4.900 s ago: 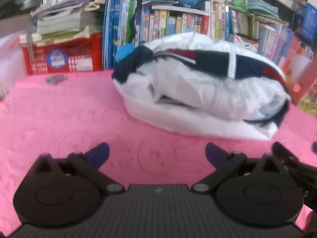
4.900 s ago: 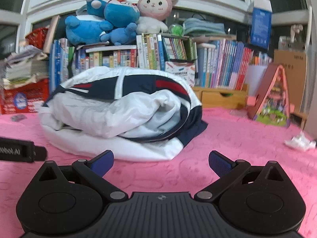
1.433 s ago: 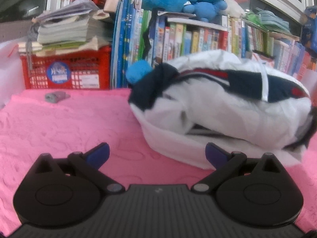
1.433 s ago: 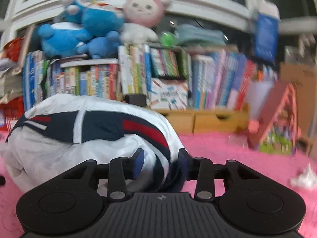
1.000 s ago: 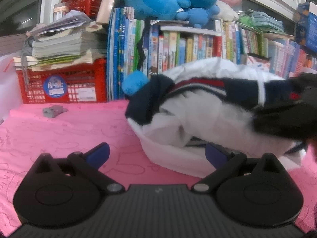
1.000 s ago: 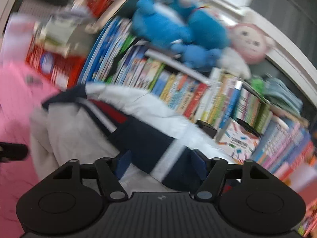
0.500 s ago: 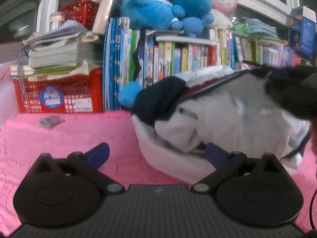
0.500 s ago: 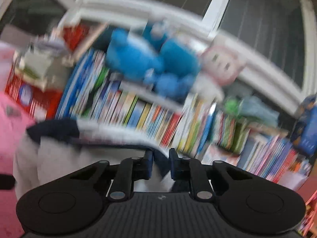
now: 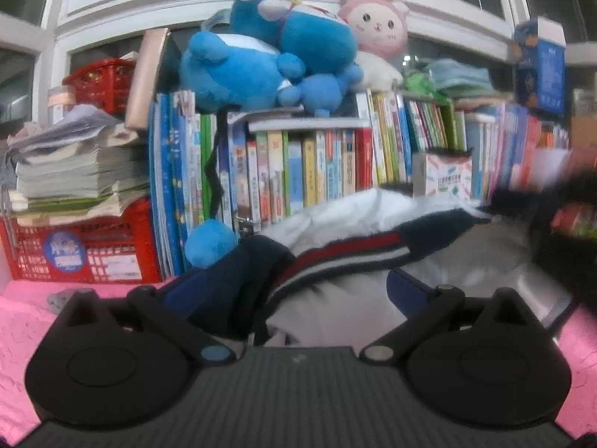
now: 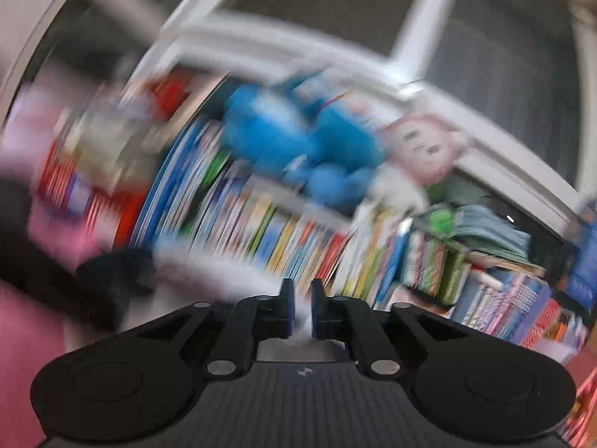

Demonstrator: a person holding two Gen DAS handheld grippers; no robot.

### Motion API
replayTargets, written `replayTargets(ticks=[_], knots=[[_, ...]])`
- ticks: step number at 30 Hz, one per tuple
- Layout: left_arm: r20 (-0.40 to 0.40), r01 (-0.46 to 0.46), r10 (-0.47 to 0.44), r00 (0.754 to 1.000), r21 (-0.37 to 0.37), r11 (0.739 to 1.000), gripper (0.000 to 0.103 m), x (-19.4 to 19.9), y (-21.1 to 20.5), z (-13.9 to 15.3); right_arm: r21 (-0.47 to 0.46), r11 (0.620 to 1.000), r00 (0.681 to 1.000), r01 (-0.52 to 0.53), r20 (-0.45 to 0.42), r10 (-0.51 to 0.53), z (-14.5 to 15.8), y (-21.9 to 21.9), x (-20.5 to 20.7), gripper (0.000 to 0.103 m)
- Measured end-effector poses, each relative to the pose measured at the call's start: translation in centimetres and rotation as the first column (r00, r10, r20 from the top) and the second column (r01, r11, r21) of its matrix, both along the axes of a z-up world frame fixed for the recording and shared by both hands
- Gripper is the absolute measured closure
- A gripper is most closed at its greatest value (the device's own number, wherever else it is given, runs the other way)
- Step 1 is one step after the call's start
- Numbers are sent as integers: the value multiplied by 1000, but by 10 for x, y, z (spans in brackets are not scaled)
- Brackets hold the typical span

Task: Fold clothes

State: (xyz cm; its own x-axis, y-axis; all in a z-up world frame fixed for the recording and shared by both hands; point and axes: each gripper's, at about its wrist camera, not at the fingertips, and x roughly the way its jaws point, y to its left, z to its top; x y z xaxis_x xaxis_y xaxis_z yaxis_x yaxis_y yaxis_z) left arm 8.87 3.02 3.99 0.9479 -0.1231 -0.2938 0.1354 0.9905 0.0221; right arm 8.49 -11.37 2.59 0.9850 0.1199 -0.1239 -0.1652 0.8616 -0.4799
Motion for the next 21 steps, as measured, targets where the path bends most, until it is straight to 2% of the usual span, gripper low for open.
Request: replayTargets(ticks=[1,3,4,6,7,8,9,11,13,14,16,19,20,21], knots=[[-7,0,0,1000,-1,1000,0,-3,2,-3,-53,999,1000,-4,-20,3,-12,5,3,87],[-21,1,-1,1000,-2,1000,0,-8,7,-8,-123,992,999,31,-17,-33,-33,16,12,74],[-26,0,1,1000,7,1000,0,-9,9,-11,-137,989,999,53,1,-54,-38,19,15,65],[-36,-3,4,999,28,1000,0,-10,13,-16,-156,984,996,84,46,-78,-40,26,22,58],[-41,-4,5,999,26,1000,0,-9,15,-17,-165,981,994,100,69,-89,-41,29,25,47],[-46,-5,6,999,22,1000,0,-8,17,-18,-185,977,993,108,75,-95,-43,32,29,32],[-50,-7,8,999,19,1000,0,-6,19,-19,-230,969,995,96,40,-89,-46,35,35,26],[-58,-19,19,998,8,1000,0,-4,21,-19,-292,954,997,58,-27,-69,-50,39,44,32],[-49,-19,20,999,2,1000,0,-6,27,-19,-219,975,997,-29,-70,14,-39,30,31,28],[-44,-20,20,999,0,1000,0,-8,30,-19,-210,975,995,-69,-89,51,-36,28,23,26],[-53,-31,31,998,-3,1000,0,-6,34,-20,-268,959,993,-94,-99,70,-40,29,16,25],[-59,-42,41,997,-16,999,0,-7,35,-20,-319,948,998,1,-55,-20,-50,32,30,26],[-56,-39,38,998,-20,999,0,-8,35,-20,-316,948,998,31,-48,-49,-50,33,36,26],[-56,-34,33,998,-19,999,0,-9,33,-19,-273,960,995,56,-59,-75,-46,31,44,27]])
